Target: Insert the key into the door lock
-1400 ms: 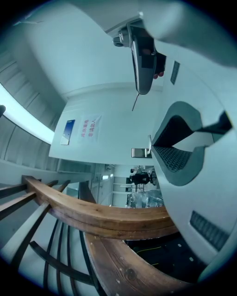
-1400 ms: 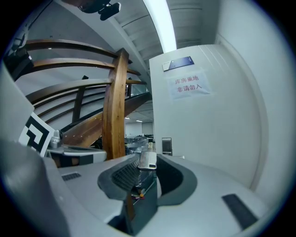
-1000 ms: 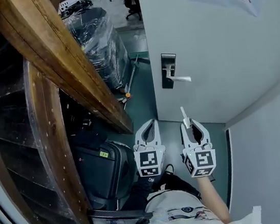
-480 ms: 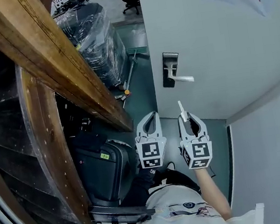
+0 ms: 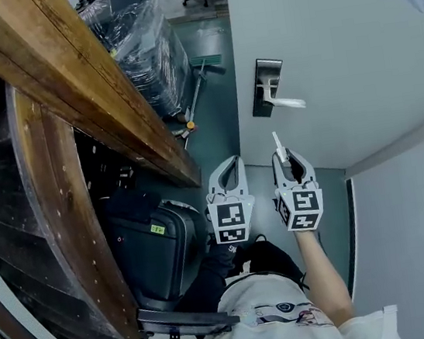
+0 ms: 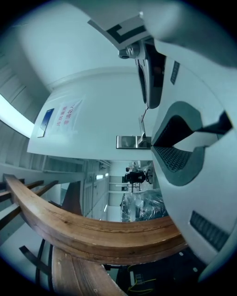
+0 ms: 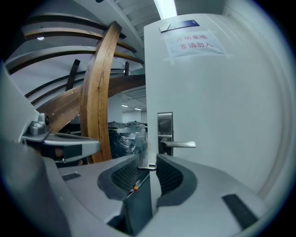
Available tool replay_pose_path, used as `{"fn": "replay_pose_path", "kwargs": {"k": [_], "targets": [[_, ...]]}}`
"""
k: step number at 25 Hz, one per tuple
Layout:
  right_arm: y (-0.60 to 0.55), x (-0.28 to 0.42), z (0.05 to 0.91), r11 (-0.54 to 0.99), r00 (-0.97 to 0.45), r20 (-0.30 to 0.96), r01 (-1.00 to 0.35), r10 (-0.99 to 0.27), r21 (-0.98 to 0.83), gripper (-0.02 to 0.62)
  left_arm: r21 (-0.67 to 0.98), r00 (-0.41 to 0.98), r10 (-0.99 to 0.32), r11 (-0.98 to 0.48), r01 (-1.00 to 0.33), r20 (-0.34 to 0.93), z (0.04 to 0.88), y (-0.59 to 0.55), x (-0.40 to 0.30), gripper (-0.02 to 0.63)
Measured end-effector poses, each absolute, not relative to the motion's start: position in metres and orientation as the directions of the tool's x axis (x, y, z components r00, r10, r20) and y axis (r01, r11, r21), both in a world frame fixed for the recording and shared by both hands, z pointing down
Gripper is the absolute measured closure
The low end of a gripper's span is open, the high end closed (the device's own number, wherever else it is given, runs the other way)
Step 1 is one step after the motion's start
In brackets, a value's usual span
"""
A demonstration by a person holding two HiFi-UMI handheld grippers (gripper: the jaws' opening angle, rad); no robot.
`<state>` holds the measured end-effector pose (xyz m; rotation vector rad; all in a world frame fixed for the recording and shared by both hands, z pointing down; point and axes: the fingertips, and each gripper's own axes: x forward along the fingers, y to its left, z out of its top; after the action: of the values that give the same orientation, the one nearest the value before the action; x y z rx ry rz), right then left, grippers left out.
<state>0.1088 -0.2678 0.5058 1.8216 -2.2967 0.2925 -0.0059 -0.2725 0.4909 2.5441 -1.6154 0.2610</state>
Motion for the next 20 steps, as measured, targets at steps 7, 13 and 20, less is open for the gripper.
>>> {"fn": "replay_pose_path", "kwargs": {"k": [7,13,20], "targets": [[-0.324,0.118,0.556,0.195,-0.192,0.278,-0.981,-0.941,-0.016,0.476,0.009,0.408,-0.892,-0.415,-0.910,0.193,0.542,-0.289,-0.016,0.601],[-0.370,0.126,0.592,0.192,-0.177,0.307,-0.981,-0.935,0.019,0.477,0.016,0.412,-0.891,-0.416,-0.909,0.189,0.575,-0.304,-0.013,0.601],[-0.403,0.129,0.608,0.179,-0.161,0.326,-0.984,-0.931,0.024,0.476,0.013,0.416,-0.888,-0.422,-0.906,0.196,0.593,-0.314,-0.012,0.601]]}}
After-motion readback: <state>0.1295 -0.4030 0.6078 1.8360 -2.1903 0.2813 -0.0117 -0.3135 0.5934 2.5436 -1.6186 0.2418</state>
